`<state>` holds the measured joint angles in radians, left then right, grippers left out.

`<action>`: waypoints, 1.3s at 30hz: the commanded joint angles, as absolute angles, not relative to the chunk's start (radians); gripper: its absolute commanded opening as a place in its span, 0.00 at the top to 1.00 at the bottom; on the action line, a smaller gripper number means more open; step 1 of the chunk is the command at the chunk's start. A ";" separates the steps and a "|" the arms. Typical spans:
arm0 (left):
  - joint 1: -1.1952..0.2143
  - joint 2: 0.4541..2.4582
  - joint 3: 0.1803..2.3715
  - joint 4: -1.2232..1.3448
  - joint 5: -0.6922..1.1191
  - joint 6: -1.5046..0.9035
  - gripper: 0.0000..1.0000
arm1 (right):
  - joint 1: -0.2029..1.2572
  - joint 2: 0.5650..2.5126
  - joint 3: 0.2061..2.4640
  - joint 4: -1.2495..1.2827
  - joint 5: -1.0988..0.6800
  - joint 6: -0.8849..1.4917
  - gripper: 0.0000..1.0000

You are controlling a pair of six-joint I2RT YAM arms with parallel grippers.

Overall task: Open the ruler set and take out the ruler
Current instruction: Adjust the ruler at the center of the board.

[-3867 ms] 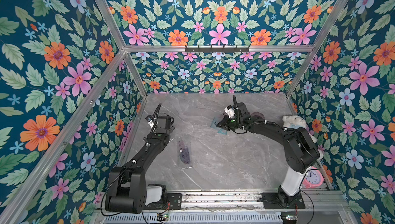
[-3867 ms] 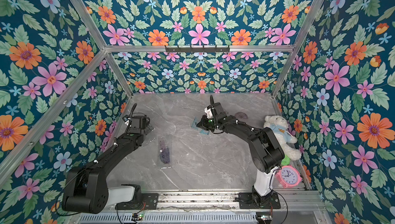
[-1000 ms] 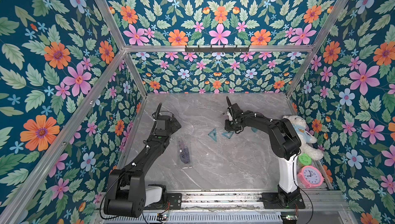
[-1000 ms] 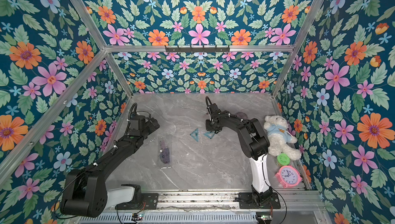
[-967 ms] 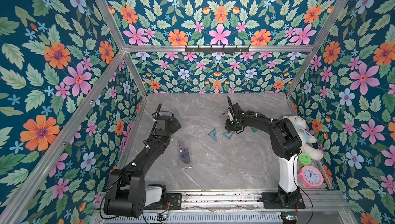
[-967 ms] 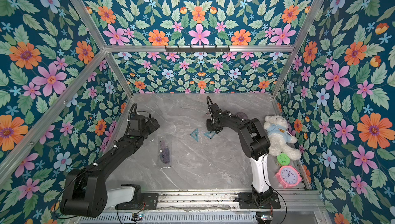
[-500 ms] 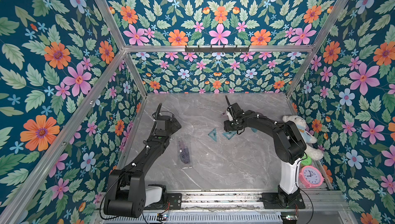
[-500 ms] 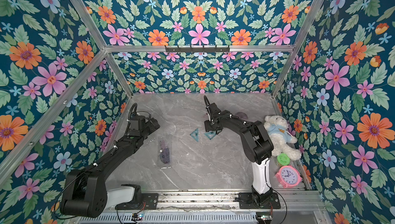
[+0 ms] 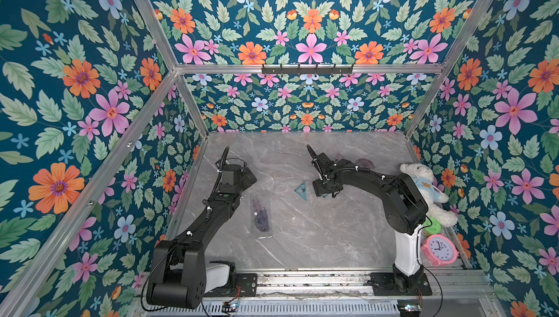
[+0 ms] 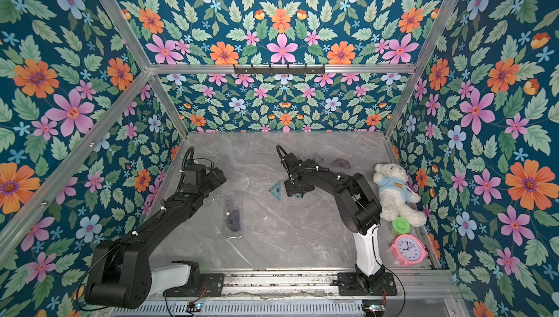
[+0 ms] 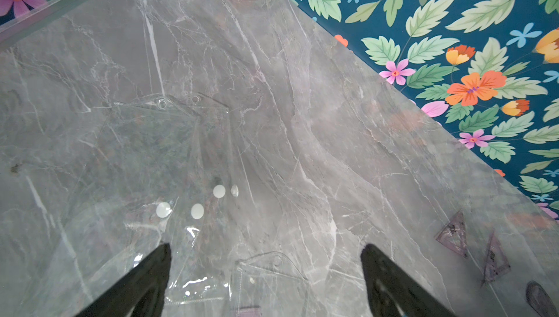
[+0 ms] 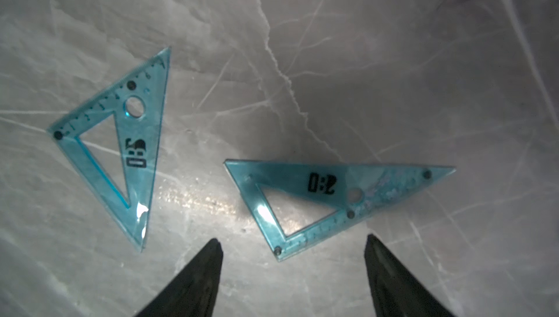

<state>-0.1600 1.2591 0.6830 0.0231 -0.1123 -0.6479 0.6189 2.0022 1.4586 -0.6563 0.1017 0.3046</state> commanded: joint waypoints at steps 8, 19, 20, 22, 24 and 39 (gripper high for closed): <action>-0.160 1.250 0.692 0.035 -0.116 -0.649 0.01 | 0.620 2.031 1.448 -0.686 0.099 0.442 0.12; -0.160 1.238 0.700 0.021 -0.121 -0.646 0.01 | 0.597 2.086 1.470 -0.680 0.154 0.499 0.19; -0.160 1.238 0.701 0.021 -0.120 -0.645 0.01 | 0.589 2.086 1.470 -0.682 0.165 0.507 0.20; -0.160 1.241 0.701 0.022 -0.120 -0.646 0.01 | 0.574 2.087 1.468 -0.687 0.175 0.516 0.21; -0.160 1.244 0.700 0.023 -0.120 -0.646 0.01 | 0.559 2.090 1.466 -0.688 0.178 0.516 0.23; -0.160 1.249 0.701 0.023 -0.124 -0.645 0.01 | 0.492 2.111 1.470 -0.680 0.188 0.443 0.27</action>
